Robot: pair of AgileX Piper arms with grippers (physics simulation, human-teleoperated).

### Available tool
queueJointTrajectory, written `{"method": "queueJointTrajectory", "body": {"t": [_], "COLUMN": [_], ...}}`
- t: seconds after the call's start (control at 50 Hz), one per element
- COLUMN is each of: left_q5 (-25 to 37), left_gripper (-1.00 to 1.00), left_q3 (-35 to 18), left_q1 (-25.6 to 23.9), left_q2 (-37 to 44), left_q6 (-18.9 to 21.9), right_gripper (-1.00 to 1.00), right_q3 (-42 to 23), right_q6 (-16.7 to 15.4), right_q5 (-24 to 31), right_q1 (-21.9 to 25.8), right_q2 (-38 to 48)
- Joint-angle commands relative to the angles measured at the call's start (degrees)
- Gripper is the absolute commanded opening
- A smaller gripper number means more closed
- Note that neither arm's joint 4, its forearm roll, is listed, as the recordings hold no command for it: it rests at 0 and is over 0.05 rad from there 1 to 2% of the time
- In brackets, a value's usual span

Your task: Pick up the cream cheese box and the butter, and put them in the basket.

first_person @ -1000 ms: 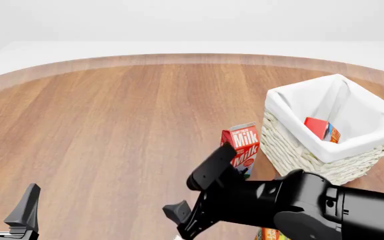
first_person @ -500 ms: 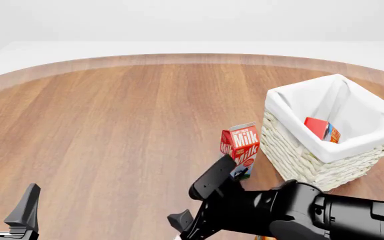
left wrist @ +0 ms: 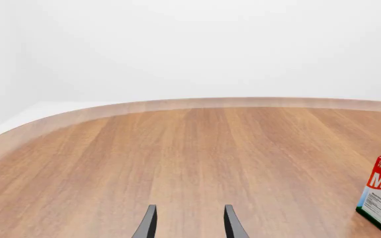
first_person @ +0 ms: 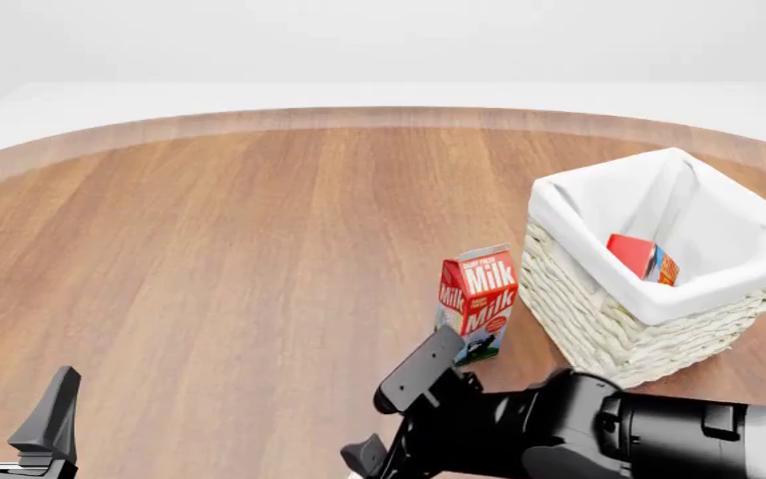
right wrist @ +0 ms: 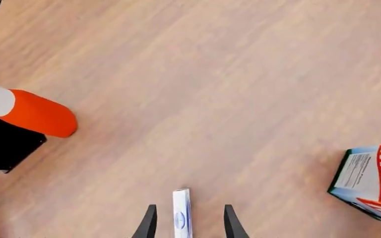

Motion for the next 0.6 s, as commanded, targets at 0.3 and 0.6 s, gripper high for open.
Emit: {"method": "queueJointTrajectory", "body": {"t": [0.3,0.6], "left_q5": [0.0,0.0], "left_gripper": [1.0,1.0], "left_q3": [0.0,0.0], "left_q1": [0.0,0.0], "left_q2": [0.0,0.0], "left_q6": [0.0,0.0], "right_gripper": [1.0,1.0], "right_q3": [-1.6,-1.7], "right_q6": [-1.8,-2.2], "right_q5": [3.9,4.7], "right_q1": [0.6,0.8], "right_q2": [2.4,3.0]}}
